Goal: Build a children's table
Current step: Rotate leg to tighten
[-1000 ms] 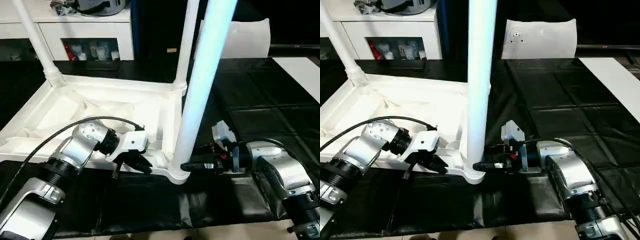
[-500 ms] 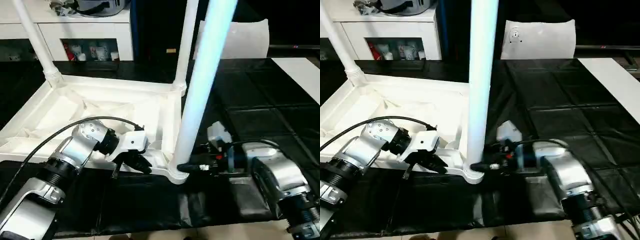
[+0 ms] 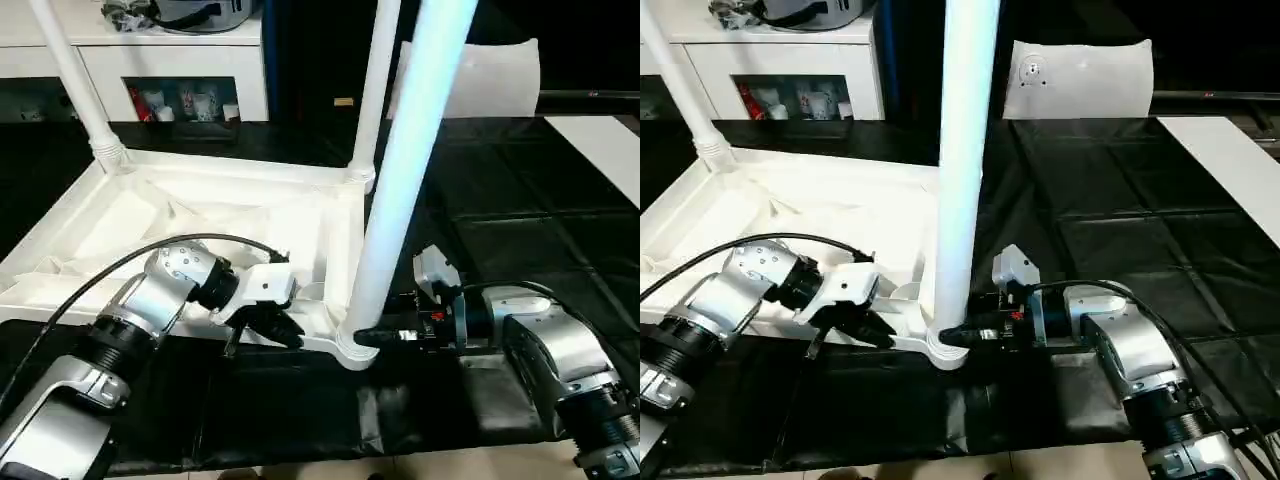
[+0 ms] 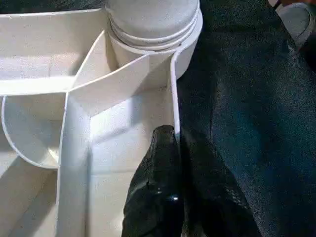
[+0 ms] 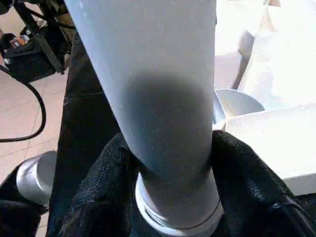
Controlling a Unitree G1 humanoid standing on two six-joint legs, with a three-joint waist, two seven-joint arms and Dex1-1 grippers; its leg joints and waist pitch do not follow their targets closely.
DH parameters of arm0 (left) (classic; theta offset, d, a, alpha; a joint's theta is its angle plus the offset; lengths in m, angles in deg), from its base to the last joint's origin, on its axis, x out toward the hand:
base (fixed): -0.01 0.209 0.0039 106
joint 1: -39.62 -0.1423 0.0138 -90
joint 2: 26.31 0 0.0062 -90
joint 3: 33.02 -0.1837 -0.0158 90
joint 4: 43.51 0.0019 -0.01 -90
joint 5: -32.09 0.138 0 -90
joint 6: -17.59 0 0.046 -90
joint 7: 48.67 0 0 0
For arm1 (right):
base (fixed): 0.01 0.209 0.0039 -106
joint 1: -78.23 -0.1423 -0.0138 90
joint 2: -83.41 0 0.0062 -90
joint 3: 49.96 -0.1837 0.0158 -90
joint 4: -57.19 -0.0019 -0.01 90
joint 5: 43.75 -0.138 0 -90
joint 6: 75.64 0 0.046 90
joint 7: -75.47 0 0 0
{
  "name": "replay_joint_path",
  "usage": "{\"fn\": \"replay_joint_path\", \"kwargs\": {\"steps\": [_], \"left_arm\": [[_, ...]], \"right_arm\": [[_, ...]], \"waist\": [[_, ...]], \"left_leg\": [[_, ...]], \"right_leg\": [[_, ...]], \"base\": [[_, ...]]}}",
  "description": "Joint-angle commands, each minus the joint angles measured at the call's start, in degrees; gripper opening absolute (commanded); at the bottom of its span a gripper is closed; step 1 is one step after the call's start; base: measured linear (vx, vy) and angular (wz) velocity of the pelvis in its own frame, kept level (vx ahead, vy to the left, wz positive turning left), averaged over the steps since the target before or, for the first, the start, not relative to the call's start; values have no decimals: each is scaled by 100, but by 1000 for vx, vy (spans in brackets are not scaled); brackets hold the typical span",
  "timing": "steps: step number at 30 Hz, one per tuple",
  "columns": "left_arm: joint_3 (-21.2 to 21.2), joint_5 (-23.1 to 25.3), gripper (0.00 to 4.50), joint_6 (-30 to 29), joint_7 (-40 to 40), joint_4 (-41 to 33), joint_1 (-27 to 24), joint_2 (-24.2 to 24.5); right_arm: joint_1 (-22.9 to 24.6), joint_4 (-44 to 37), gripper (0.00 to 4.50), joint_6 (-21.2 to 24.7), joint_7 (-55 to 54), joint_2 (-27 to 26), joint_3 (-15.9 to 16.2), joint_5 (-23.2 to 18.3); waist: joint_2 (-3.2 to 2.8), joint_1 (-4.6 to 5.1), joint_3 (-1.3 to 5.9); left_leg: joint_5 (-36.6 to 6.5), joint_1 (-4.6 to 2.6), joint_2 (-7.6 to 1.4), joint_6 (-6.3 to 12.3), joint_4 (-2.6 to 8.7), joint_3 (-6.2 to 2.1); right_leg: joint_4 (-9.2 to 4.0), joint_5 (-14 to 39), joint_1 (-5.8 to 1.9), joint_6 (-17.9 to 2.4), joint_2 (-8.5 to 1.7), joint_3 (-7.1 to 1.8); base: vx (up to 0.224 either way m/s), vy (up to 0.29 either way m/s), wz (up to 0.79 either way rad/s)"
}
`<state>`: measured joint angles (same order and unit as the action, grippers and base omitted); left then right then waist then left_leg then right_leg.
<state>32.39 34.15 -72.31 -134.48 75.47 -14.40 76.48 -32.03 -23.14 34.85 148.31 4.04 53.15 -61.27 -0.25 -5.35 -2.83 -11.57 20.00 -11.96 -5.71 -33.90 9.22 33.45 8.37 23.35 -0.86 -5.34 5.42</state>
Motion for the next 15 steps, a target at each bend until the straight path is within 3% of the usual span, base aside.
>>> {"fn": "replay_joint_path", "kwargs": {"steps": [1,5,8,9,10,11,12,13,15], "left_arm": [[-149,71,0,-121,-62,-80,-75,-47],[42,46,0,-747,451,-99,-70,-234],[222,-17,0,-1224,914,-147,-39,-457],[308,-65,0,-1424,1121,-186,-25,-585],[416,-148,0,-1697,1355,-251,-18,-754],[532,-214,0,-1995,1664,-311,-3,-968],[592,-224,0,-2125,1870,-318,16,-1099],[643,-191,0,-2278,2128,-290,54,-1242],[763,-51,0,-2535,2717,-163,158,-1532]], "right_arm": [[121,-218,193,133,-3,-39,5,-163],[357,-488,193,258,-527,-231,-75,-142],[432,-502,193,278,-1495,-603,-130,226],[405,-440,193,355,-1894,-795,-157,353],[355,-377,193,439,-2276,-1017,-190,443],[272,-290,193,519,-2767,-1299,-242,554],[206,-215,193,583,-3094,-1488,-289,620],[110,-103,192,629,-3487,-1718,-343,711],[-106,167,191,759,-4399,-2215,-497,885]], "waist": [[21,22,405],[10,24,392],[-6,72,348],[5,102,329],[-49,118,312],[-10,164,296],[-10,202,299],[-25,324,312],[-48,463,305]], "left_leg": [[-830,3,-105,266,391,61],[-847,4,-103,240,400,62],[-1218,-24,-69,82,421,56],[-1396,-30,-43,44,425,39],[-1507,-47,-32,16,425,38],[-1665,-67,-1,-30,404,26],[-1696,-62,8,-66,399,18],[-1784,-42,17,-82,395,-32],[-1910,21,23,-109,406,-77]], "right_leg": [[-314,1658,-344,-1099,-263,-255],[-316,1644,-342,-1104,-262,-262],[-418,2383,-314,-885,-261,-237],[-478,2842,-315,-699,-258,-205],[-505,3066,-296,-617,-257,-194],[-585,3475,-275,-433,-252,-145],[-591,3587,-281,-367,-253,-128],[-640,3727,-306,-237,-260,-53],[-659,3688,-320,-180,-240,3]], "base": [[0,0,0],[0,0,0],[0,0,0],[0,0,0],[0,0,0],[0,0,0],[0,0,0],[0,0,0],[0,0,0]]}}
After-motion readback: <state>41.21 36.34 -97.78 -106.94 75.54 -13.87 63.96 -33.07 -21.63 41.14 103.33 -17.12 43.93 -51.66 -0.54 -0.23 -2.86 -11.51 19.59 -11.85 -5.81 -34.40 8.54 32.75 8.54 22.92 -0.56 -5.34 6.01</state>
